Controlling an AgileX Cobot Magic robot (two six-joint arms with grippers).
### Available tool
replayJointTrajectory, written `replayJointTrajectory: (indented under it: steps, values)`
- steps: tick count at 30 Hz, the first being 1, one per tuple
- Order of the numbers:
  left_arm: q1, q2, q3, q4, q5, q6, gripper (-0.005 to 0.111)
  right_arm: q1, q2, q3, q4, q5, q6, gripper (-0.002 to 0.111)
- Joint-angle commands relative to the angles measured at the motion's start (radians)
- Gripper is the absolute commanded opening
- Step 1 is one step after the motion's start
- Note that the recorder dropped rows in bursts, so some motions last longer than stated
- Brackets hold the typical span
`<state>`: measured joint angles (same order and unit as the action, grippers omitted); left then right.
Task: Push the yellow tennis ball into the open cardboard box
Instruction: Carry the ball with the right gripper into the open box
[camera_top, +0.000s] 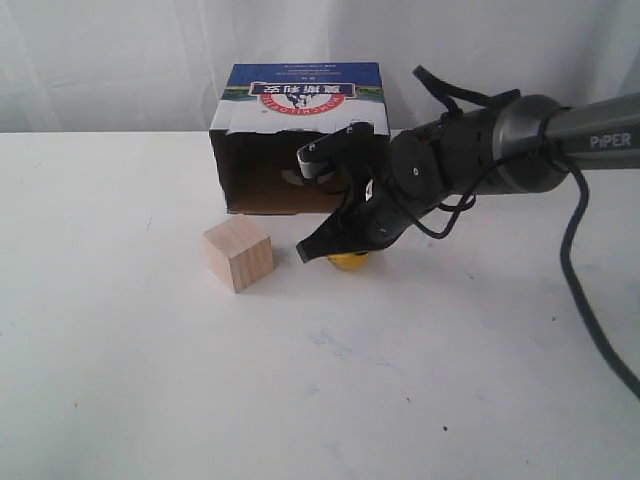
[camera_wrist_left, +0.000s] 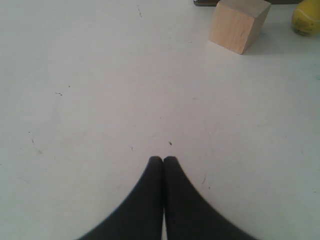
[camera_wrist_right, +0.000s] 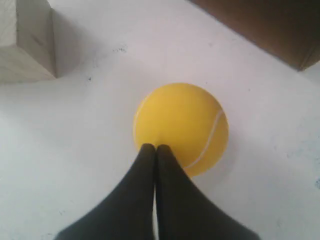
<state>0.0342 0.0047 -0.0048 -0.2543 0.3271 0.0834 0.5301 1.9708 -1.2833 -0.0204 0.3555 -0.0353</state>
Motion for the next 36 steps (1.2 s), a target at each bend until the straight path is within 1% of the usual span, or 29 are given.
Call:
replayJointTrajectory:
  steps: [1, 11, 26, 29, 31, 33, 36]
  values:
    - [-0.006, -0.005, 0.005, -0.008, 0.004, -0.008, 0.0, -0.003, 0.035, 0.005, -0.025, -0.051, 0.006, 0.0]
    - [-0.006, -0.005, 0.005, -0.008, 0.004, -0.008, 0.0, -0.004, 0.052, -0.01, -0.043, -0.248, 0.006, 0.0]
    - [-0.006, -0.005, 0.005, -0.008, 0.004, -0.008, 0.0, -0.006, 0.047, -0.021, -0.043, -0.248, 0.006, 0.0]
    - [-0.006, -0.005, 0.005, -0.008, 0.004, -0.008, 0.0, -0.006, 0.026, -0.021, -0.041, -0.217, 0.017, 0.0]
    - [-0.006, -0.005, 0.005, -0.008, 0.004, -0.008, 0.0, -0.006, 0.012, -0.021, -0.04, -0.157, 0.057, 0.0]
    - [-0.006, -0.005, 0.005, -0.008, 0.004, -0.008, 0.0, -0.006, 0.004, -0.023, -0.04, -0.06, 0.108, 0.0]
    - [-0.006, -0.005, 0.005, -0.008, 0.004, -0.008, 0.0, -0.008, 0.016, -0.051, -0.02, 0.136, 0.114, 0.0]
